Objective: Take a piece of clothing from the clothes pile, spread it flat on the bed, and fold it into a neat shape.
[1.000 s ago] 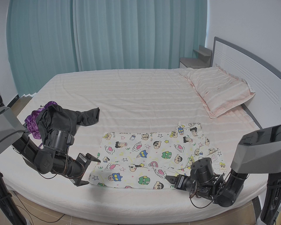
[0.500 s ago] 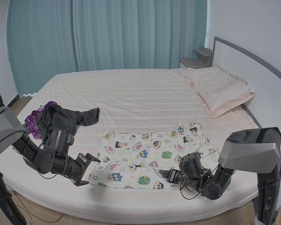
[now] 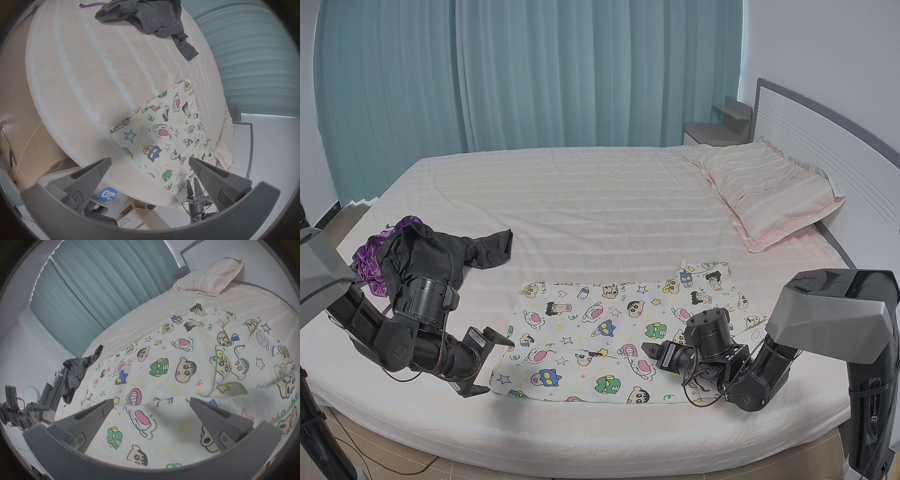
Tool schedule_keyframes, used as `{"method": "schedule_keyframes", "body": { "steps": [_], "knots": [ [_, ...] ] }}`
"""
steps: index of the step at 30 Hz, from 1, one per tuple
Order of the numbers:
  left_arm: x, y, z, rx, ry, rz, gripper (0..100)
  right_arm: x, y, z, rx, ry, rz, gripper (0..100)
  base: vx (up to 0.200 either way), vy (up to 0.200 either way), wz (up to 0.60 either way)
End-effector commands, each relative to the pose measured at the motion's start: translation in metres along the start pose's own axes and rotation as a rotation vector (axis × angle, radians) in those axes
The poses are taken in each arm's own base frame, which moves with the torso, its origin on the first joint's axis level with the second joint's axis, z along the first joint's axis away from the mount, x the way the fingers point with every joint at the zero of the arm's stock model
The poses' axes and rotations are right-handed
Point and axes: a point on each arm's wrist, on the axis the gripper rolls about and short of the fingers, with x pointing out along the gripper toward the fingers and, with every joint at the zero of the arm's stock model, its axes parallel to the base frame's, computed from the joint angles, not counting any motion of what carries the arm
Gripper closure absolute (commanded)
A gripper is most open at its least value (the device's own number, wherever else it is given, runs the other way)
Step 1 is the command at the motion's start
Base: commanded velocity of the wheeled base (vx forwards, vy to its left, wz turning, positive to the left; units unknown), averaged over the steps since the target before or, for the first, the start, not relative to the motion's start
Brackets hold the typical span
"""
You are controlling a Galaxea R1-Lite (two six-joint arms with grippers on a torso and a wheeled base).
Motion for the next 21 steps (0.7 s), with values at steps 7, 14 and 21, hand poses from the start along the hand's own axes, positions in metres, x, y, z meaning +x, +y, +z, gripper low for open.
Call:
{"method": "schedule_keyframes", "body": {
  "steps": [7,14,21],
  "knots": [
    [0.003,0.000,0.001,0.002,-0.017,-0.010,0,-0.009,0.000,0.006,0.007,-0.006,0.006,0,0.000,0.000,0.00],
    [0.003,0.000,0.001,0.002,-0.017,-0.010,0,-0.041,-0.005,0.014,0.018,0.042,0.059,0,0.000,0.000,0.00],
    [0.003,0.000,0.001,0.002,-0.017,-0.010,0,-0.076,-0.014,0.026,0.059,0.051,0.114,0,0.000,0.000,0.00]
  ]
}}
